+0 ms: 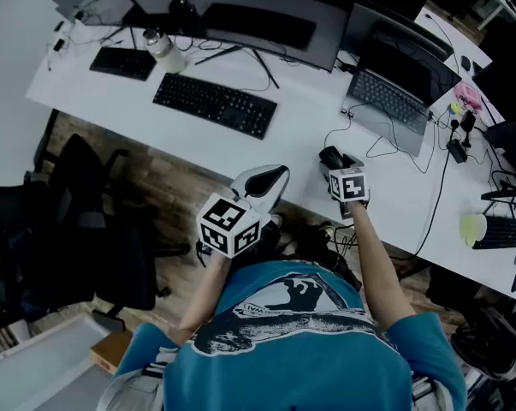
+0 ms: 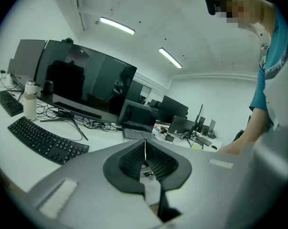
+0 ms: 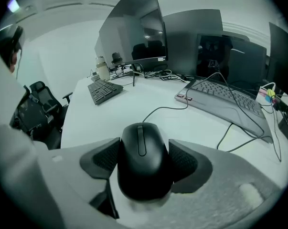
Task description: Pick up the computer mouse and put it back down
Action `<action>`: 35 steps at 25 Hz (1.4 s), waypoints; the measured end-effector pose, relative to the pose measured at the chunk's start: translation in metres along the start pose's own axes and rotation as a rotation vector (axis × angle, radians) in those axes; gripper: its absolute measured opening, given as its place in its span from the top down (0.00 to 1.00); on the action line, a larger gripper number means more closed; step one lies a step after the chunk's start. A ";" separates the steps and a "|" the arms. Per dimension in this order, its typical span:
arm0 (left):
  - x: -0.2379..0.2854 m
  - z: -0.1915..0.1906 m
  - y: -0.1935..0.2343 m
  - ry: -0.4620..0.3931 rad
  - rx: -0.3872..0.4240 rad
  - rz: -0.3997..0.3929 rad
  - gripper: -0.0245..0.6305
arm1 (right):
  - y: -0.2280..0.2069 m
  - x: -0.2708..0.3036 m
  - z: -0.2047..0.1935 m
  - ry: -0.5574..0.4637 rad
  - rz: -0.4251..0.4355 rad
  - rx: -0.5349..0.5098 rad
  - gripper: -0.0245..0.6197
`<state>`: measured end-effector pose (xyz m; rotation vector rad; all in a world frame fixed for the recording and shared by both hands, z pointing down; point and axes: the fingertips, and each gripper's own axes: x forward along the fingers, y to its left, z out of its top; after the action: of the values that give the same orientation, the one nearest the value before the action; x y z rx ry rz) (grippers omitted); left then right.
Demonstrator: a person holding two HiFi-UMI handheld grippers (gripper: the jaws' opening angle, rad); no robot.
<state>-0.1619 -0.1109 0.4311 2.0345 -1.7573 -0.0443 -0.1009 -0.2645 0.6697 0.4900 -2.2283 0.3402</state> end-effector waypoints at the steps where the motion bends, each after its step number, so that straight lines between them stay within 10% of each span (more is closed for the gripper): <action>1: -0.002 0.000 0.000 0.002 0.002 -0.001 0.94 | 0.000 0.000 0.000 -0.001 -0.008 -0.006 0.47; 14: -0.009 -0.002 -0.005 0.023 0.042 -0.093 0.94 | 0.004 -0.035 0.012 -0.122 -0.033 0.115 0.44; 25: 0.001 -0.007 -0.023 0.104 0.111 -0.320 0.94 | 0.040 -0.131 0.053 -0.434 -0.031 0.307 0.50; 35: 0.002 -0.029 -0.044 0.222 0.182 -0.586 0.94 | 0.074 -0.198 0.025 -0.599 -0.201 0.507 0.69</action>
<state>-0.1115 -0.0997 0.4419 2.5100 -1.0229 0.1601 -0.0330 -0.1623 0.4951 1.2080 -2.6238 0.7336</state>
